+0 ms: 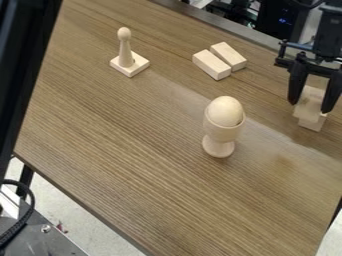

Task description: Put the cube on the top of the other cube

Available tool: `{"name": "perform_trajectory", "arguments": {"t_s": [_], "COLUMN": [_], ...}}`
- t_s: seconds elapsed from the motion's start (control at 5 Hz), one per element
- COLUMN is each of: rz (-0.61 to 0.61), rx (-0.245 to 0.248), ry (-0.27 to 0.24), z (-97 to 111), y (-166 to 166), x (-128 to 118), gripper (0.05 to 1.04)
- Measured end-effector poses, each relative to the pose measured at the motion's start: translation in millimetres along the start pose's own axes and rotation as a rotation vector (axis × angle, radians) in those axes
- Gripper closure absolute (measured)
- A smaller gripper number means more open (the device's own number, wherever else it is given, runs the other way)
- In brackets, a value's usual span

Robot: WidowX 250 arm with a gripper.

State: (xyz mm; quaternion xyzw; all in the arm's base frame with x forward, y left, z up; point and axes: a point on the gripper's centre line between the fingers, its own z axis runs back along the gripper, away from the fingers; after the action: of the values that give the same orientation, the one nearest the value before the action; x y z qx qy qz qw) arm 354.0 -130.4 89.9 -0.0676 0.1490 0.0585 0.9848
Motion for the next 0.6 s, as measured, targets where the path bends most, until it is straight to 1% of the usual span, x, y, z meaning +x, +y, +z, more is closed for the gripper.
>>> {"name": "perform_trajectory", "arguments": {"t_s": [0.2,0.4,0.6], "rz": [0.004,0.023,0.026], "rx": [-0.016,-0.006,-0.006], "ry": [-0.012,0.002,-0.01], "z": [5.3,-2.5,-1.2], "y": [-3.8,-3.8,-5.5], "x": [2.0,10.9,15.0], "gripper": [0.567,0.567,0.567]}}
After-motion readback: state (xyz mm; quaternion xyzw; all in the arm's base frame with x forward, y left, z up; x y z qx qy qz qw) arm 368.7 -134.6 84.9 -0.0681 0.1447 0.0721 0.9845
